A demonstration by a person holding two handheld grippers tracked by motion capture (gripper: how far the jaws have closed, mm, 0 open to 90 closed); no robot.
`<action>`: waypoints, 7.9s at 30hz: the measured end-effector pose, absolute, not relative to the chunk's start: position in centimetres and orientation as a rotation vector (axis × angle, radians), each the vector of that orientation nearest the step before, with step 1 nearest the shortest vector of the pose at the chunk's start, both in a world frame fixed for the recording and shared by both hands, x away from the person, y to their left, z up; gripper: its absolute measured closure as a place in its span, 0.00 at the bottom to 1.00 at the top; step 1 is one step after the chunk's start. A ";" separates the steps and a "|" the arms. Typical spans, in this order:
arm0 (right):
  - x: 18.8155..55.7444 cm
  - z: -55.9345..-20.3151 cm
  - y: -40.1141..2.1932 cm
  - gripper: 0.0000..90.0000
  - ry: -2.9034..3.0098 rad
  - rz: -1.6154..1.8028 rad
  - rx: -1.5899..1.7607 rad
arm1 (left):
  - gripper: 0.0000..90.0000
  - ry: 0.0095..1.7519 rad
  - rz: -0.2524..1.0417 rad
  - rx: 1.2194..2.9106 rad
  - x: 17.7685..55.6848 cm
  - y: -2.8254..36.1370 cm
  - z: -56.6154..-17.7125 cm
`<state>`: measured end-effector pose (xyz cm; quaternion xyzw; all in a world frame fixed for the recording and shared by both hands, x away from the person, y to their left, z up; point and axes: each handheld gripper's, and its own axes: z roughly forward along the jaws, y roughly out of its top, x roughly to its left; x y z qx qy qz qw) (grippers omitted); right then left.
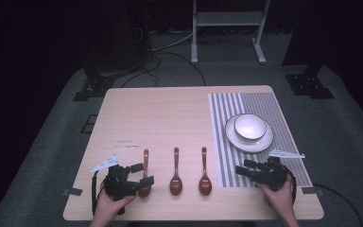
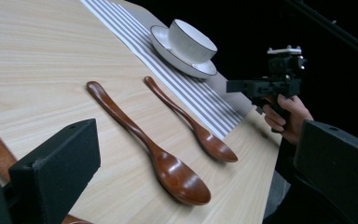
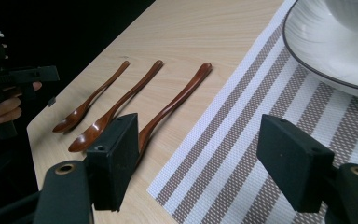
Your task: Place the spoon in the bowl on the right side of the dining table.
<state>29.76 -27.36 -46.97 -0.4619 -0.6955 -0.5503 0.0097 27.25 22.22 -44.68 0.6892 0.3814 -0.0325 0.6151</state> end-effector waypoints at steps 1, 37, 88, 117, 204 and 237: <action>30.0 -46.9 -27.1 0.32 -2.176 -1.714 -1.432 | 0.00 0.871 -0.086 1.589 27.2 21.9 -44.7; 32.6 -45.7 -23.1 0.32 -2.207 -1.661 -1.313 | 0.00 0.773 -0.265 1.667 27.0 15.4 -45.4; 34.1 -44.5 -20.1 0.33 -2.254 -1.607 -1.247 | 0.00 0.820 -0.436 1.831 26.9 13.1 -48.9; 37.9 -45.1 -16.9 0.33 -2.217 -1.442 -1.197 | 0.00 0.803 -0.445 1.844 27.0 13.2 -48.9; 42.5 -47.6 -4.7 0.57 -2.359 -1.177 -1.074 | 0.00 0.796 -0.454 1.840 27.1 13.3 -49.0; 42.7 -46.9 -6.8 0.91 -2.047 -1.260 -1.118 | 0.00 0.778 -0.426 1.813 27.5 14.3 -48.1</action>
